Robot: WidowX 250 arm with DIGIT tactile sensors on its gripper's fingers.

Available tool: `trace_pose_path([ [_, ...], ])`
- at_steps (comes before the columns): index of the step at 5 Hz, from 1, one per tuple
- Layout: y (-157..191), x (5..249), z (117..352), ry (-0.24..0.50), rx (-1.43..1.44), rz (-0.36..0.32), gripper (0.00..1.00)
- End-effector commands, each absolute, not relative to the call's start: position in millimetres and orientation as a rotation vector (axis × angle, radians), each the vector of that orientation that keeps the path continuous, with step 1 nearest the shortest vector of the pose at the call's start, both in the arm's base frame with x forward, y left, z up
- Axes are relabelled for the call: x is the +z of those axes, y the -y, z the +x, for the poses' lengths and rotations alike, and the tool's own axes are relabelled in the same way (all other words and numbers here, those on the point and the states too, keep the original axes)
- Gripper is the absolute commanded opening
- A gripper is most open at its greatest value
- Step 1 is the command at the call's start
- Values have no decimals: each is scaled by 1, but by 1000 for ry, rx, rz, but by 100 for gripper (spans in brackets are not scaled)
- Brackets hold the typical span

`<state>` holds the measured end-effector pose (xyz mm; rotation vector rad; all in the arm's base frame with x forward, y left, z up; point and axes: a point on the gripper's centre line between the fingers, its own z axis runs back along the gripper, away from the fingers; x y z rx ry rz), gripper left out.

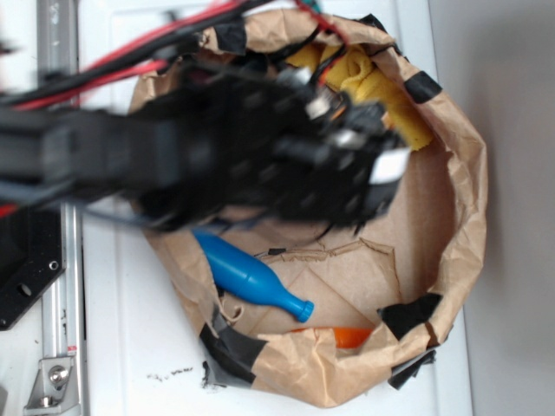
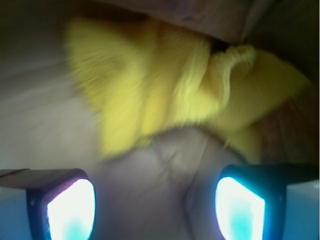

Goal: Grab the yellow cloth.

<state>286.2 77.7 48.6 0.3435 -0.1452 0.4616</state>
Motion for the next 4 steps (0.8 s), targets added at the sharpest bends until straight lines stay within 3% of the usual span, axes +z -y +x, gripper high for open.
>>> trace_pose_path([
  [1, -111, 66, 314, 183, 441, 344, 100],
  [3, -109, 53, 312, 160, 374, 296, 100],
  [4, -102, 59, 315, 212, 297, 295, 100],
])
